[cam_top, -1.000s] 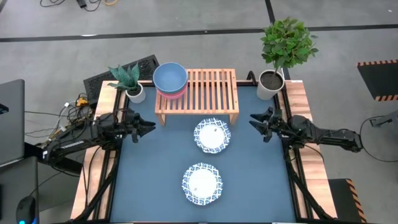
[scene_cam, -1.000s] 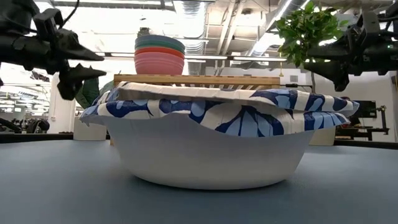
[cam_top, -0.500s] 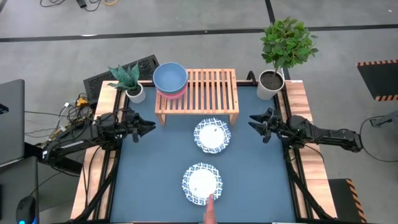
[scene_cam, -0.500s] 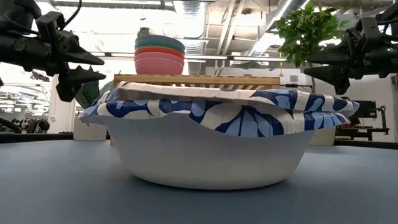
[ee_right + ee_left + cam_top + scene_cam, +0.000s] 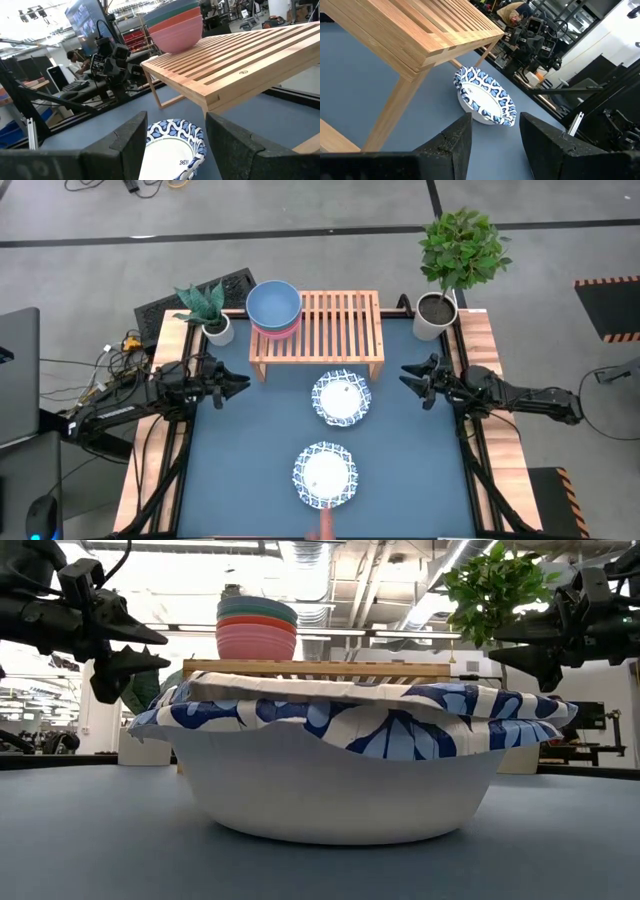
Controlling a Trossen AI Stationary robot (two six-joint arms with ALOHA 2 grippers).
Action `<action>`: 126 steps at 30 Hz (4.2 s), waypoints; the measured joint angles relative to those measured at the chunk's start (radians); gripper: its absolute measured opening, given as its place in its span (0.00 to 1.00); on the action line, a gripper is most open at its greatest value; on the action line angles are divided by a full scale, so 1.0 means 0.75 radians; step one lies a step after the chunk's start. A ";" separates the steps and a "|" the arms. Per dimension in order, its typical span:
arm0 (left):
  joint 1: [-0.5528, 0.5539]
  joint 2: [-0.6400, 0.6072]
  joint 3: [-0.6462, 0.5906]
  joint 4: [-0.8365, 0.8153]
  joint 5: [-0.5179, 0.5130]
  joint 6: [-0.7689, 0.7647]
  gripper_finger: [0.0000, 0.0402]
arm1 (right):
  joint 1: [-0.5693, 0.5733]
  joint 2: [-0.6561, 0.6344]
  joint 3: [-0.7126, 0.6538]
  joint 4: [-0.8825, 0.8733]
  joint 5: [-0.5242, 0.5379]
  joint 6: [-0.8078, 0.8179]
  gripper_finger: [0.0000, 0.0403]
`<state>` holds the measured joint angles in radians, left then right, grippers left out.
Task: Place and stack bowls onto a shelf
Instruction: Put the top white patterned bowl on the shelf
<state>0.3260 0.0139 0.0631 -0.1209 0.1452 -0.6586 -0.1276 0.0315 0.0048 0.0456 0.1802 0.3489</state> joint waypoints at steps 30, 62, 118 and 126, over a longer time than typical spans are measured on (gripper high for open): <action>0.002 0.001 -0.002 -0.010 -0.235 0.307 0.37 | -0.002 0.000 0.000 -0.001 0.001 0.000 0.56; 0.002 0.002 -0.002 0.266 -0.804 -0.142 0.37 | 0.010 0.000 0.072 0.865 -0.271 -0.067 0.56; -0.457 1.360 1.042 -0.204 0.212 0.913 0.37 | 0.451 1.112 1.026 -0.422 -0.202 0.248 0.56; -0.586 1.577 1.042 -0.038 -0.117 1.173 0.37 | 0.559 1.237 1.026 -0.524 -0.129 0.380 0.56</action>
<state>-0.1135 1.1970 0.8448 -0.1495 0.0571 0.2210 0.2918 0.9594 0.7742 -0.3472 0.0836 0.6342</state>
